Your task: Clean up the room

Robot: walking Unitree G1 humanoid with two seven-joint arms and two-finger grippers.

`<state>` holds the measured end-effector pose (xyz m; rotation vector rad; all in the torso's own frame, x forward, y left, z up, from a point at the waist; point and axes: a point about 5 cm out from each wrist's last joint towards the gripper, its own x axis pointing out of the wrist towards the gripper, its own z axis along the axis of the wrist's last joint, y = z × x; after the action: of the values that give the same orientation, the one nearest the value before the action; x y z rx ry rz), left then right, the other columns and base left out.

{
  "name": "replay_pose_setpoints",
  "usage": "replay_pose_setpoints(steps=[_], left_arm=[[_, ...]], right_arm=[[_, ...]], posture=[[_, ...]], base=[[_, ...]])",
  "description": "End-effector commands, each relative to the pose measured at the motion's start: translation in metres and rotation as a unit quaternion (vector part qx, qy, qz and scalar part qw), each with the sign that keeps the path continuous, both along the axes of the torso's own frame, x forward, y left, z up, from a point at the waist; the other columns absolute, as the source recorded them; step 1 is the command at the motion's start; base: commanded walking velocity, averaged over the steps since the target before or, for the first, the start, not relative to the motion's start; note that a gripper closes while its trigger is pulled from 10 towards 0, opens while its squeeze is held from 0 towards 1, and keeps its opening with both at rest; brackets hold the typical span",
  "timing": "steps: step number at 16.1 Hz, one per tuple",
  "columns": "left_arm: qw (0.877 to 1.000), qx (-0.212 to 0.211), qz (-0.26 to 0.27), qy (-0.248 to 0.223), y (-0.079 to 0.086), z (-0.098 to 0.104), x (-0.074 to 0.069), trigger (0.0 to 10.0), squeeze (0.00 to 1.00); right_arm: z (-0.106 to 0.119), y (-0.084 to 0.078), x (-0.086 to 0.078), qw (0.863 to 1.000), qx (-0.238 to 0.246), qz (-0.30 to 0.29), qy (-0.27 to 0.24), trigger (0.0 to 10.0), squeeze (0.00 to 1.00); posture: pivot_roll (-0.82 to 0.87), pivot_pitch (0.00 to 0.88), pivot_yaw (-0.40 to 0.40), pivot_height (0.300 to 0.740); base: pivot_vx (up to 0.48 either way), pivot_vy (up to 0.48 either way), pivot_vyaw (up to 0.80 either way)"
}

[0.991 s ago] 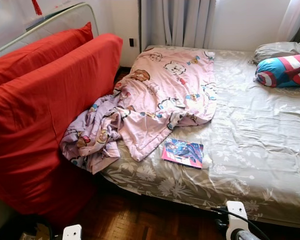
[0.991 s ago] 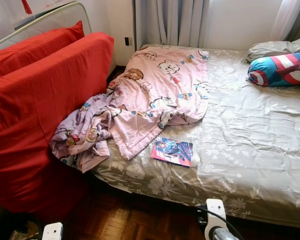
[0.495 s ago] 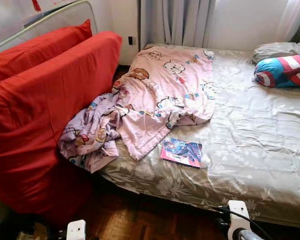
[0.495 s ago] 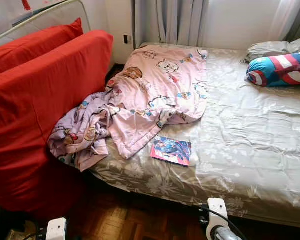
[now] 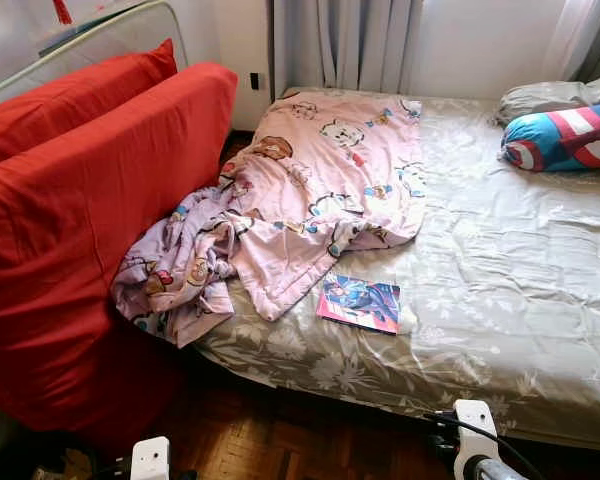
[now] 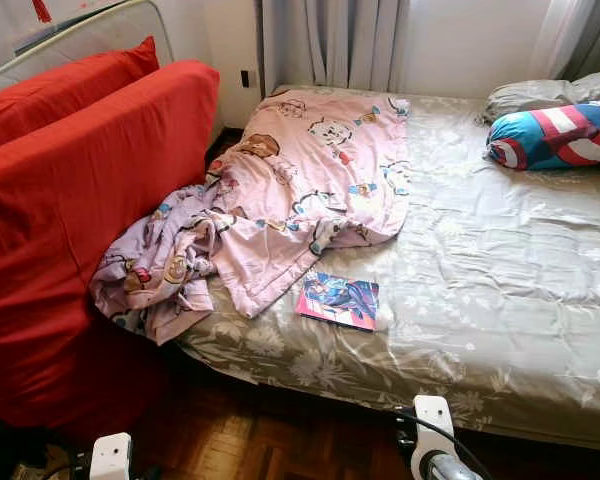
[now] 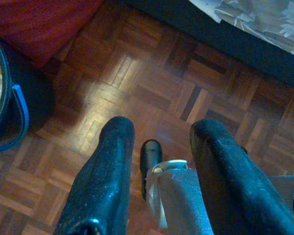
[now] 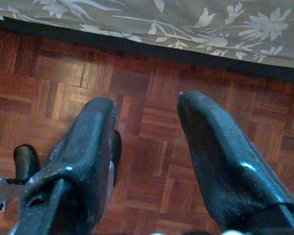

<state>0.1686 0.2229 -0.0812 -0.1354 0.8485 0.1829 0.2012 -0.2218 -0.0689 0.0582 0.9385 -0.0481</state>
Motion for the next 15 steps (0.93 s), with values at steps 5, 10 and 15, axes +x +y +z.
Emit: replay_pose_setpoints(steps=[5, 10, 15], left_arm=[[1.000, -0.002, 0.010, 0.001, 0.0039, 0.0001, -0.0015, 10.0, 0.00], [1.000, -0.003, 0.012, 0.002, 0.0056, -0.0002, -0.0033, 10.0, 0.00], [1.000, -0.004, 0.013, -0.001, 0.0049, 0.0002, -0.0020, 10.0, 0.00]], right_arm=[[0.0004, 0.0015, 0.0008, 1.000, 0.004, -0.001, -0.008, 10.0, 0.00], [-0.0001, 0.0019, 0.0000, 1.000, 0.006, -0.003, -0.008, 10.0, 0.00], [-0.0001, 0.0017, 0.0000, 1.000, 0.006, -0.003, -0.007, 10.0, 0.00]], posture=[[0.00, 0.039, -0.010, 0.740], [0.00, 0.028, -0.009, 0.740], [0.00, 0.036, -0.013, 0.740]], base=[[0.055, 0.000, 0.00], [0.332, 0.000, 0.00], [0.339, 0.000, 0.00]])
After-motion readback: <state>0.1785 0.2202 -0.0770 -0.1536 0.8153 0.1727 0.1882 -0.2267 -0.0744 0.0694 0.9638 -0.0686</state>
